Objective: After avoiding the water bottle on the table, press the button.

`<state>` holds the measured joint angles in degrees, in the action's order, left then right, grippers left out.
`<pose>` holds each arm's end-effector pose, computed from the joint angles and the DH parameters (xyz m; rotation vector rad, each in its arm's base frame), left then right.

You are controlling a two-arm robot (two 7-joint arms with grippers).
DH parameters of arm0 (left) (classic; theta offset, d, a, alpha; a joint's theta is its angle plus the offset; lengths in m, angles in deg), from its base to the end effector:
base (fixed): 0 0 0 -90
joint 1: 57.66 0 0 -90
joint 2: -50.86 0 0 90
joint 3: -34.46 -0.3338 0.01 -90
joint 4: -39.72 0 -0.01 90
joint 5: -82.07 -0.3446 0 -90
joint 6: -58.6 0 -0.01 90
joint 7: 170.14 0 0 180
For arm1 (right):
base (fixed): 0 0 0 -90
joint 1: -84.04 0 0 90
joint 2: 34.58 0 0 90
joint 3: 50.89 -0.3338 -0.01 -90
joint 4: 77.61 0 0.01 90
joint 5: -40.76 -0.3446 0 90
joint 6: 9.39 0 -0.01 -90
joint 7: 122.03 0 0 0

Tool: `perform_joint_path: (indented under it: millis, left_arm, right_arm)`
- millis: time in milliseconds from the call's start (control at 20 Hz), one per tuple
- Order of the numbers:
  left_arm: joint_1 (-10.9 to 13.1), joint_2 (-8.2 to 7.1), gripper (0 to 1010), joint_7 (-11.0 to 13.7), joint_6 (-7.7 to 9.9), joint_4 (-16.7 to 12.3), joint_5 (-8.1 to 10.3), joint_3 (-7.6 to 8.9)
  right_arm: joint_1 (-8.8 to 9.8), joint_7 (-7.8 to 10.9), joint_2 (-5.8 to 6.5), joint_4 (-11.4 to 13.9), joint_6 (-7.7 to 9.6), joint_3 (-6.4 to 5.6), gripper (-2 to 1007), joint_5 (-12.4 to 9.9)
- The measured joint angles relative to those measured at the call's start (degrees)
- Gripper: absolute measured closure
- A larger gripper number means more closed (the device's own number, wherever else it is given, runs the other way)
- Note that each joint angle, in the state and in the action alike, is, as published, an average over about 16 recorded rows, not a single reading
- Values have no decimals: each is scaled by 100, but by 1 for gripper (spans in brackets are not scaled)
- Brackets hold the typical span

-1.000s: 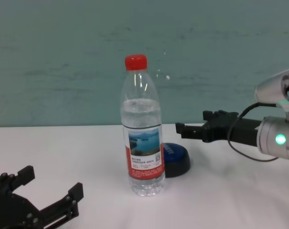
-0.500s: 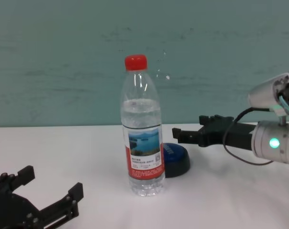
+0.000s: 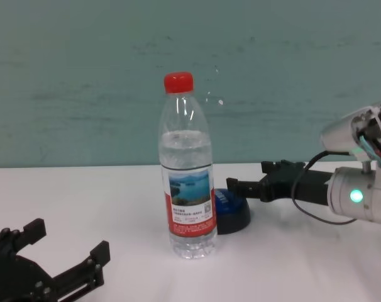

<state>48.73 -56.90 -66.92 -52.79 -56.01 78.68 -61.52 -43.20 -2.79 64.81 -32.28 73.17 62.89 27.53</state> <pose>0.2609 0.0568 -0.3914 0.1394 -0.3420 1.0977 0.5486 0.0054 -0.3344 -0.1630 -0.0309 -0.8620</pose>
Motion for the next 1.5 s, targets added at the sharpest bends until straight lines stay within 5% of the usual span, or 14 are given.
perform_joint_path:
  millis: [500,750,1100,1500]
  left_arm:
    - [0,0,10,0,0,0,0,0]
    - [0,0,10,0,0,0,0,0]
    - [0,0,10,0,0,0,0,0]
    - [0,0,10,0,0,0,0,0]
  right_arm:
    - [-192,75,-132,-460,-134,-29,1,95]
    - [-222,94,-162,-472,-143,-54,1,126]
    - [-25,60,-61,103,-18,-110,1,87]
    - [360,-62,206,1065,196,-194,1,-49]
